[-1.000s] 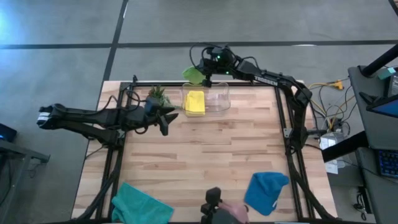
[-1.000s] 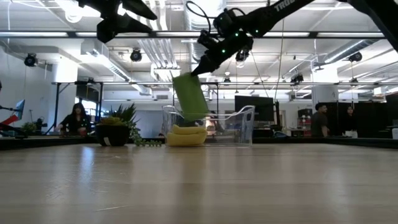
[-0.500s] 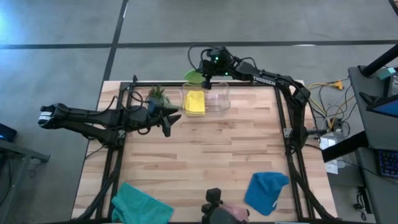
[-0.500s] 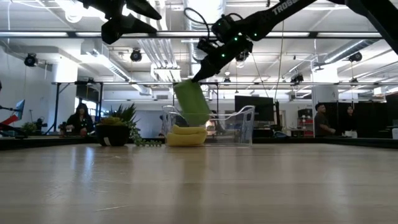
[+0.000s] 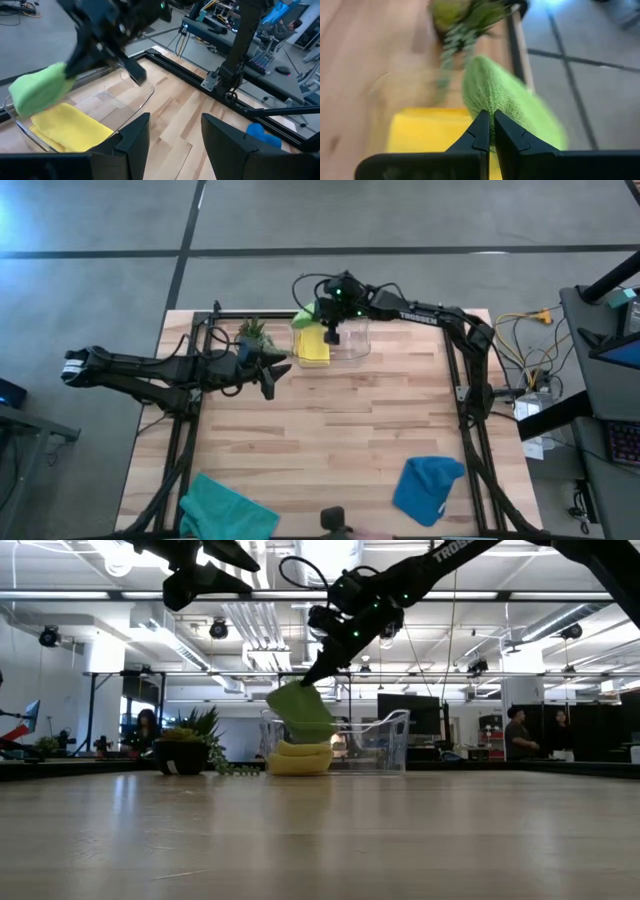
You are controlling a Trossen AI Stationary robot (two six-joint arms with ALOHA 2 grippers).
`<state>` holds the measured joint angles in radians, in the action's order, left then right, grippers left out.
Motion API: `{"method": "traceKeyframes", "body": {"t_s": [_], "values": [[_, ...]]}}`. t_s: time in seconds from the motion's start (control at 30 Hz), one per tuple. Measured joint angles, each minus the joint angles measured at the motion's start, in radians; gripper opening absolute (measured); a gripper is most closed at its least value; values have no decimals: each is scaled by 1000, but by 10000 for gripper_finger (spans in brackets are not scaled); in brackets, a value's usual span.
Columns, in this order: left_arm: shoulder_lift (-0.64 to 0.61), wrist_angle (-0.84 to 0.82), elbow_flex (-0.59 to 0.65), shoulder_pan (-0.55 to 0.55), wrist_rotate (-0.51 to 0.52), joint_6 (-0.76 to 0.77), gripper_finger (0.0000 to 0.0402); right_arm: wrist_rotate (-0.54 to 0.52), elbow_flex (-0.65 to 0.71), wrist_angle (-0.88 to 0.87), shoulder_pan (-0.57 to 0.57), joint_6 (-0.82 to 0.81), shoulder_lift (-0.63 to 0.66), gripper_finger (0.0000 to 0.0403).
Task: Fold microfiber towels
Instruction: Put the green microfiber towel in the transparent bin
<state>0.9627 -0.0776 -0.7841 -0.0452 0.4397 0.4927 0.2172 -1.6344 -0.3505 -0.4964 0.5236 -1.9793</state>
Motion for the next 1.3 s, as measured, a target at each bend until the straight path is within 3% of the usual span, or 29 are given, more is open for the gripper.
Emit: {"method": "traceKeyframes", "body": {"t_s": [0.33, 0.57, 0.73, 0.93, 1.3], "values": [[0, 0, 0, 0, 1, 0, 161, 77, 105, -9, 32, 39, 0, 8], [0, 0, 0, 0, 3, 0, 161, 104, 165, 85, 32, 86, 0, 8], [0, 0, 0, 0, 3, 1, 161, 183, 180, 93, 36, 87, -13, 8], [1, 1, 0, 0, 3, 20, 161, 190, 170, 83, 47, 101, -47, 8], [2, 2, 0, 0, 3, 26, 161, 212, 151, -129, 47, 236, -46, 8]]}}
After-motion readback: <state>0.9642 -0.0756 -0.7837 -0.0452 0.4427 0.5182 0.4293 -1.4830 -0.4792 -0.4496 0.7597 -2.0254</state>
